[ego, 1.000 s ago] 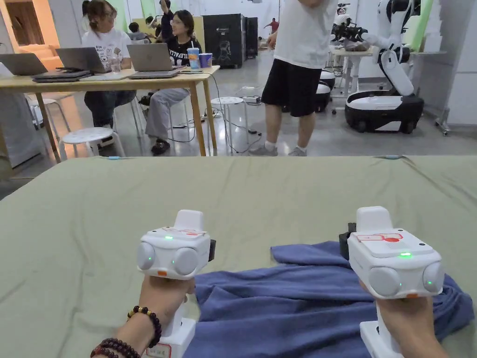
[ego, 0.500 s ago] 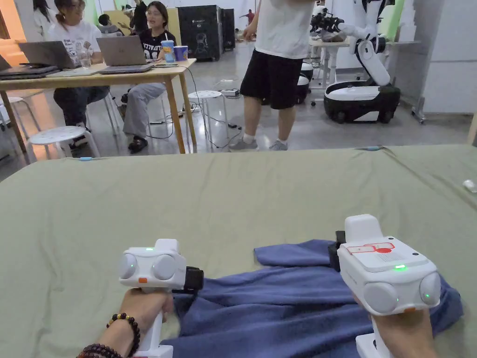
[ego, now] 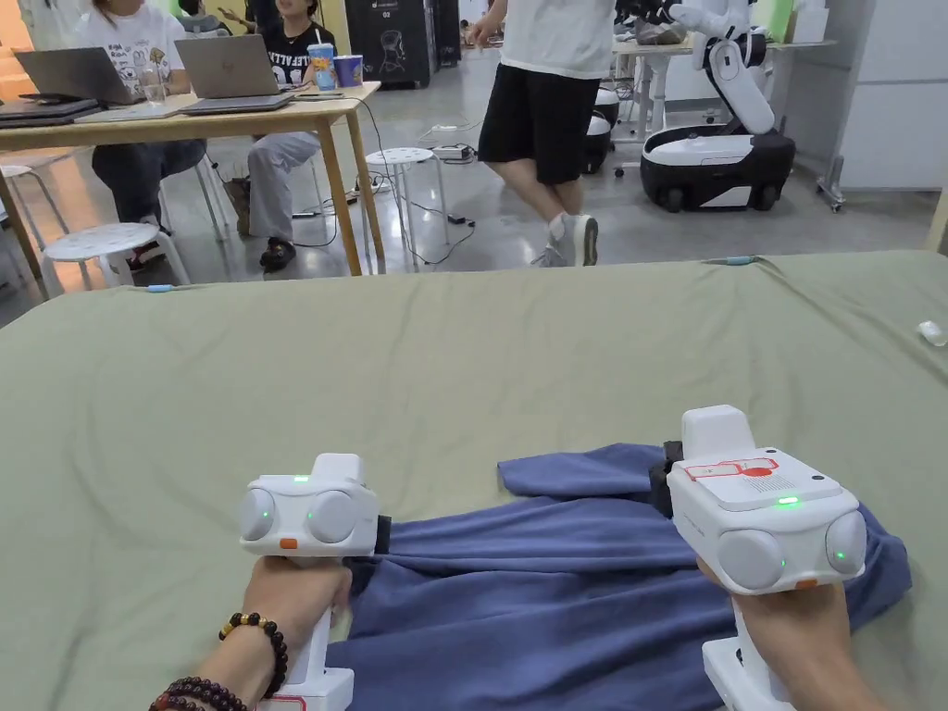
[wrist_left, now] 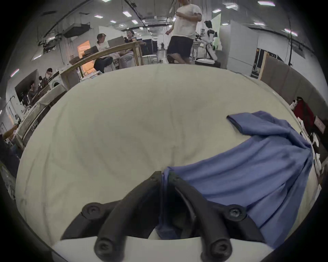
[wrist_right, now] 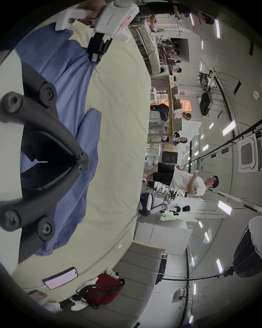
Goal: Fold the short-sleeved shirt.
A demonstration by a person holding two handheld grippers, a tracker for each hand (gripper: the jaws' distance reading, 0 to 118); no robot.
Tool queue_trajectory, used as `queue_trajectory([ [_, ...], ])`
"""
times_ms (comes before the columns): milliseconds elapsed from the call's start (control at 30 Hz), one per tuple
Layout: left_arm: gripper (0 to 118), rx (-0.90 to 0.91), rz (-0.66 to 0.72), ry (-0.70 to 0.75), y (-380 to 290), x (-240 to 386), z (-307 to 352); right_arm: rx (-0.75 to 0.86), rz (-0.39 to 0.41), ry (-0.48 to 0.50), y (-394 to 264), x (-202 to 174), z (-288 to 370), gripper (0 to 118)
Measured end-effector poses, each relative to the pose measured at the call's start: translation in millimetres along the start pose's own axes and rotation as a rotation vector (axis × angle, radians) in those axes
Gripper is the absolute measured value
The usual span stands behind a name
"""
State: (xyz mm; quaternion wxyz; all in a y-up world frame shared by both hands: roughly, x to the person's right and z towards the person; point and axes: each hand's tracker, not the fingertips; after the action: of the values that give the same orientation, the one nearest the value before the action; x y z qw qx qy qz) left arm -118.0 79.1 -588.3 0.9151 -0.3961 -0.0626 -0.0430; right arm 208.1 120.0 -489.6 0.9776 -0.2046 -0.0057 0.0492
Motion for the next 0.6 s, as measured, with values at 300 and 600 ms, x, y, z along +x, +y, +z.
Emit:
queue_trajectory([
  [300,5,0.122,-0.011,-0.011,27.4,7.1,17.2,-0.044,-0.082,-0.163,2.7,96.8,11.8,0],
  [600,5,0.144,-0.016,-0.01,29.2,28.2,16.8,-0.221,-0.171,-0.207,-29.6,179.9,15.8,95],
])
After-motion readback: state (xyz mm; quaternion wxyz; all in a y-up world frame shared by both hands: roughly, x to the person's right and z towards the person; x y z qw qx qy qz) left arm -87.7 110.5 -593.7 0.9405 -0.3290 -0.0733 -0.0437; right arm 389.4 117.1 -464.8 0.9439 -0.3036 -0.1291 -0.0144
